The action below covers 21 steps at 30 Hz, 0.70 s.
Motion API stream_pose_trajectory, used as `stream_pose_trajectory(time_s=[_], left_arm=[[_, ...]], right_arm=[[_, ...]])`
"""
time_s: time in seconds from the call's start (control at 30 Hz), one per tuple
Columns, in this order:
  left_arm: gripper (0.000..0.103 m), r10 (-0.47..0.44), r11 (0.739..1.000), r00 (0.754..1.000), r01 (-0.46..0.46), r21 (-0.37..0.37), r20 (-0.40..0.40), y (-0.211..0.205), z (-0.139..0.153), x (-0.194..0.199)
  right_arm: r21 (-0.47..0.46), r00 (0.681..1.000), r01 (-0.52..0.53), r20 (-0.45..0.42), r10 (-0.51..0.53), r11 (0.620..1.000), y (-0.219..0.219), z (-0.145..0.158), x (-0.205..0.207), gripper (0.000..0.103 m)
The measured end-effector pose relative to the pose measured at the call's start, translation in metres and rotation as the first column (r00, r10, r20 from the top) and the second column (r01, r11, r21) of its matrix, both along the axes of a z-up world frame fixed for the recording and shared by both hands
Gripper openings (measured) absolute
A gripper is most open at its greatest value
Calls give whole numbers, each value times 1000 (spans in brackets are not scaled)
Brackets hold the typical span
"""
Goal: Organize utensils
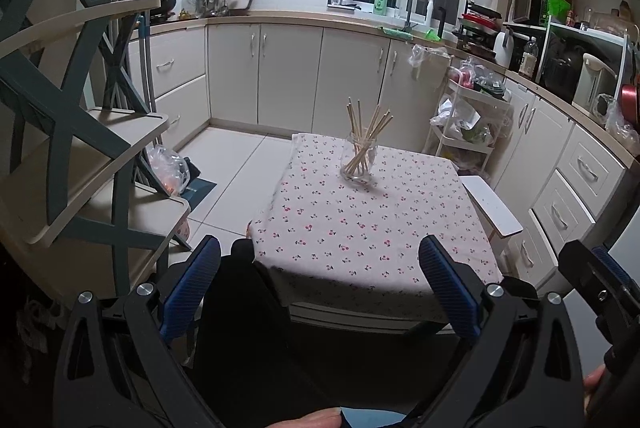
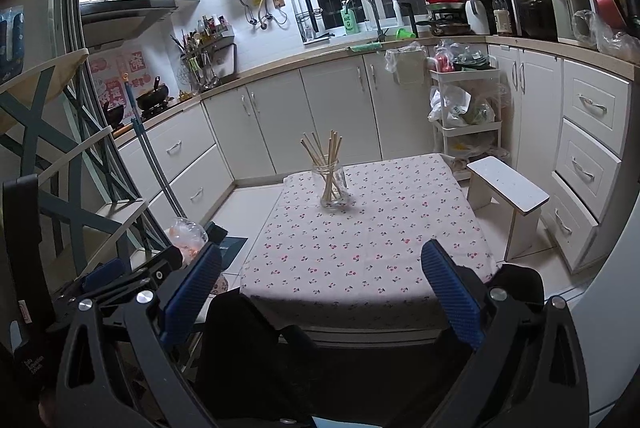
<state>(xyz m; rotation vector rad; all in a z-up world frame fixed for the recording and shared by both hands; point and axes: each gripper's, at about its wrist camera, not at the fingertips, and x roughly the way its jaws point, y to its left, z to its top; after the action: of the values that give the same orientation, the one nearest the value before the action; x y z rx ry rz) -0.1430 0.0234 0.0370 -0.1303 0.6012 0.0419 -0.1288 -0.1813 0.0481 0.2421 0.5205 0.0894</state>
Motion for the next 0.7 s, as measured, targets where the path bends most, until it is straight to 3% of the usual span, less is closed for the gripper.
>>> stream_pose_trajectory(time_s=[0.47, 0.57, 0.7], left_arm=[[95, 1, 1000, 1000, -1, 16, 13, 3, 1, -3], [95, -26, 998, 1000, 27, 49, -13, -1, -1, 0], [95, 4, 995, 1000, -3, 100, -9, -4, -1, -3]], right_arm=[[-1, 1000, -6, -11, 6, 1000, 6, -6, -1, 96], [0, 1000, -7, -16, 7, 1000, 7, -8, -1, 96], [1, 1000, -8, -19, 8, 1000, 7, -11, 0, 96]])
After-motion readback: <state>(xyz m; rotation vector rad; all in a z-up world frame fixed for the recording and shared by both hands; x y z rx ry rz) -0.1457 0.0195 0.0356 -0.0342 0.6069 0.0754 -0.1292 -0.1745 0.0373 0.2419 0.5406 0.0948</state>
